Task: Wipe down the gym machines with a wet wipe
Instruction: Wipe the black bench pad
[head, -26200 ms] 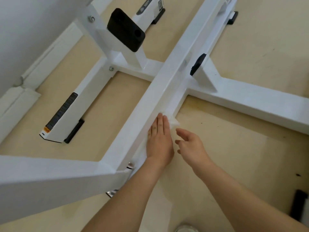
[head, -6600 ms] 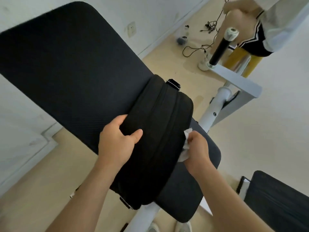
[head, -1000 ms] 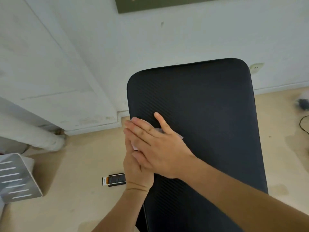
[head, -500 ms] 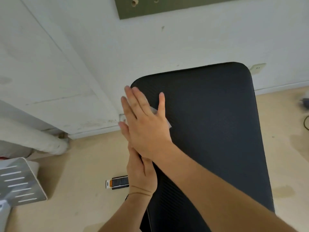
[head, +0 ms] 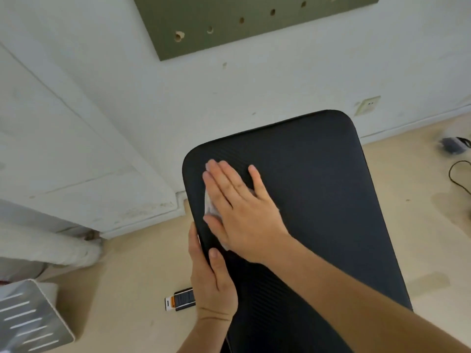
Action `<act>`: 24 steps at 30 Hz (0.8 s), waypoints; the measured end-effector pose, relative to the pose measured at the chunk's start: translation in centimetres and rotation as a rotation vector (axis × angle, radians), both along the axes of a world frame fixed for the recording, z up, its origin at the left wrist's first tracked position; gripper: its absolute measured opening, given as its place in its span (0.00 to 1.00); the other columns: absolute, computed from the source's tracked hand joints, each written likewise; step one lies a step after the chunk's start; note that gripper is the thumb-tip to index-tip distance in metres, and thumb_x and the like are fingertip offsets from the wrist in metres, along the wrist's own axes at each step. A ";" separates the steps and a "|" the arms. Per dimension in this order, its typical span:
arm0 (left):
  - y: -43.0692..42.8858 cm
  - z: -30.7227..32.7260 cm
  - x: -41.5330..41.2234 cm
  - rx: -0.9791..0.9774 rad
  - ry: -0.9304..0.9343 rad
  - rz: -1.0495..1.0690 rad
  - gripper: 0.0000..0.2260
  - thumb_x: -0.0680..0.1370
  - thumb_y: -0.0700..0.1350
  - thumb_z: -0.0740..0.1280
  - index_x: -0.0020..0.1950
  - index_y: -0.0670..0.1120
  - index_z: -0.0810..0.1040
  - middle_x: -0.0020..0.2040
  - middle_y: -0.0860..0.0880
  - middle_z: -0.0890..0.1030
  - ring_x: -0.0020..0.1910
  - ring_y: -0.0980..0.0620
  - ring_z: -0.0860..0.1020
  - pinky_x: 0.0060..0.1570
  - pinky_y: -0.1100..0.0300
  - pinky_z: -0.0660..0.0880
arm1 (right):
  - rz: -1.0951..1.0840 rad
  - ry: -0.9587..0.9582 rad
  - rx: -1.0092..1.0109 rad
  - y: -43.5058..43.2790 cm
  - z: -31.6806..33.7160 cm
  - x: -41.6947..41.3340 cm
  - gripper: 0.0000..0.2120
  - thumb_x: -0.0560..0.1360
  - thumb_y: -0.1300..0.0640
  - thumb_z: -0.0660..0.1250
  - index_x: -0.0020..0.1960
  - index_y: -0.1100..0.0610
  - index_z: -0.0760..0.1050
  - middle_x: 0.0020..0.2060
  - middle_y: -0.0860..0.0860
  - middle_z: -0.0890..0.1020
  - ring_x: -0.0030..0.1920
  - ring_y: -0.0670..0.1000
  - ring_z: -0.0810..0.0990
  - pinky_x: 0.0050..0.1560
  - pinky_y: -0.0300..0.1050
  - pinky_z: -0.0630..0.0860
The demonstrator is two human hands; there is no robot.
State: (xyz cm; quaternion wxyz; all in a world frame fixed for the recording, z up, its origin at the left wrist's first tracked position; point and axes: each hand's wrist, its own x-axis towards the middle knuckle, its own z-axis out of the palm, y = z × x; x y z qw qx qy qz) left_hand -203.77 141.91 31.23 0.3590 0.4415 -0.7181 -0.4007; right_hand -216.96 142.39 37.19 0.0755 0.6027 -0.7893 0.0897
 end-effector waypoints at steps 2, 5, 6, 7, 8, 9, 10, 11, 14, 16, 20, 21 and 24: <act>-0.1 0.2 -0.2 -0.011 -0.004 -0.008 0.23 0.79 0.62 0.48 0.75 0.63 0.52 0.71 0.52 0.70 0.63 0.52 0.74 0.57 0.61 0.73 | -0.186 -0.018 -0.052 1.6 0.4 -5.9 0.32 0.81 0.41 0.46 0.79 0.56 0.47 0.79 0.52 0.48 0.78 0.50 0.45 0.75 0.64 0.47; -0.2 0.6 -0.4 -0.034 -0.004 -0.027 0.23 0.80 0.56 0.49 0.76 0.60 0.52 0.71 0.54 0.69 0.65 0.55 0.73 0.61 0.60 0.71 | -0.733 -0.265 -0.187 4.9 0.2 -12.4 0.33 0.81 0.40 0.43 0.79 0.58 0.45 0.79 0.54 0.48 0.78 0.51 0.46 0.75 0.63 0.46; -0.1 0.7 -0.5 -0.034 -0.003 -0.037 0.23 0.81 0.55 0.49 0.77 0.60 0.52 0.71 0.54 0.70 0.65 0.55 0.73 0.61 0.60 0.71 | -0.849 -0.346 -0.212 6.8 -0.7 -12.0 0.34 0.80 0.40 0.43 0.79 0.59 0.44 0.79 0.55 0.48 0.78 0.52 0.45 0.75 0.63 0.47; -0.1 1.0 -0.5 -0.031 -0.001 -0.042 0.23 0.81 0.55 0.49 0.76 0.60 0.52 0.70 0.55 0.70 0.64 0.54 0.74 0.60 0.61 0.72 | -0.923 -0.406 -0.224 8.9 -1.9 -10.2 0.34 0.80 0.40 0.42 0.79 0.60 0.44 0.79 0.56 0.47 0.78 0.53 0.45 0.75 0.62 0.48; -0.1 1.2 -0.4 -0.026 0.006 -0.040 0.23 0.81 0.55 0.49 0.76 0.60 0.52 0.70 0.57 0.70 0.64 0.55 0.74 0.60 0.61 0.72 | -0.961 -0.454 -0.222 11.2 -3.3 -7.5 0.34 0.80 0.40 0.42 0.79 0.60 0.43 0.79 0.56 0.46 0.78 0.53 0.44 0.75 0.62 0.48; -0.2 1.2 -0.3 -0.025 0.014 -0.041 0.23 0.81 0.55 0.49 0.76 0.59 0.52 0.70 0.60 0.69 0.64 0.57 0.73 0.59 0.63 0.72 | -0.981 -0.494 -0.203 13.3 -4.5 -4.4 0.34 0.80 0.40 0.41 0.79 0.59 0.41 0.79 0.56 0.45 0.78 0.53 0.43 0.76 0.61 0.48; -0.2 1.2 -0.4 -0.025 0.021 -0.046 0.23 0.81 0.54 0.49 0.76 0.58 0.53 0.69 0.64 0.68 0.64 0.59 0.73 0.59 0.65 0.71 | -1.001 -0.513 -0.175 15.2 -5.6 -1.7 0.34 0.80 0.40 0.40 0.79 0.58 0.39 0.79 0.55 0.43 0.78 0.52 0.42 0.76 0.61 0.48; -0.3 1.2 -0.4 -0.027 0.027 -0.052 0.23 0.81 0.53 0.49 0.77 0.57 0.53 0.69 0.67 0.66 0.64 0.61 0.72 0.59 0.68 0.70 | -1.019 -0.516 -0.150 16.4 -6.4 0.1 0.34 0.80 0.40 0.39 0.79 0.57 0.38 0.79 0.55 0.42 0.78 0.51 0.40 0.76 0.60 0.47; -0.4 0.7 -0.4 -0.044 0.042 -0.063 0.23 0.82 0.48 0.49 0.77 0.46 0.54 0.70 0.68 0.63 0.65 0.67 0.68 0.59 0.73 0.65 | -1.127 -0.541 -0.153 14.3 -5.8 -0.4 0.35 0.79 0.40 0.39 0.78 0.58 0.36 0.78 0.56 0.41 0.78 0.52 0.38 0.74 0.65 0.45; -0.4 0.4 -0.4 -0.060 0.058 -0.060 0.23 0.82 0.41 0.50 0.76 0.38 0.55 0.72 0.58 0.64 0.65 0.71 0.65 0.60 0.76 0.62 | -1.055 -0.466 -0.218 9.9 -3.7 -3.0 0.35 0.80 0.40 0.40 0.79 0.60 0.39 0.78 0.58 0.43 0.78 0.55 0.40 0.74 0.67 0.45; -0.2 0.0 -0.5 -0.077 0.046 -0.076 0.22 0.81 0.37 0.51 0.75 0.33 0.54 0.73 0.45 0.63 0.64 0.76 0.63 0.60 0.78 0.60 | -0.801 -0.302 -0.252 1.6 0.0 -5.6 0.35 0.81 0.39 0.44 0.79 0.61 0.45 0.79 0.57 0.47 0.78 0.55 0.44 0.73 0.68 0.44; -0.1 0.0 -0.5 -0.093 0.035 -0.077 0.22 0.81 0.37 0.51 0.75 0.32 0.54 0.72 0.45 0.62 0.64 0.77 0.62 0.60 0.79 0.60 | -0.765 -0.271 -0.241 1.9 -0.1 -5.5 0.34 0.81 0.39 0.44 0.79 0.60 0.46 0.79 0.56 0.47 0.78 0.54 0.44 0.73 0.67 0.45; 0.1 0.1 -0.7 -0.095 0.033 -0.073 0.23 0.81 0.38 0.51 0.75 0.33 0.53 0.72 0.47 0.62 0.65 0.76 0.62 0.61 0.78 0.59 | -0.787 -0.291 -0.189 9.7 -3.9 -3.7 0.34 0.81 0.39 0.43 0.79 0.57 0.43 0.79 0.53 0.46 0.78 0.50 0.43 0.76 0.60 0.46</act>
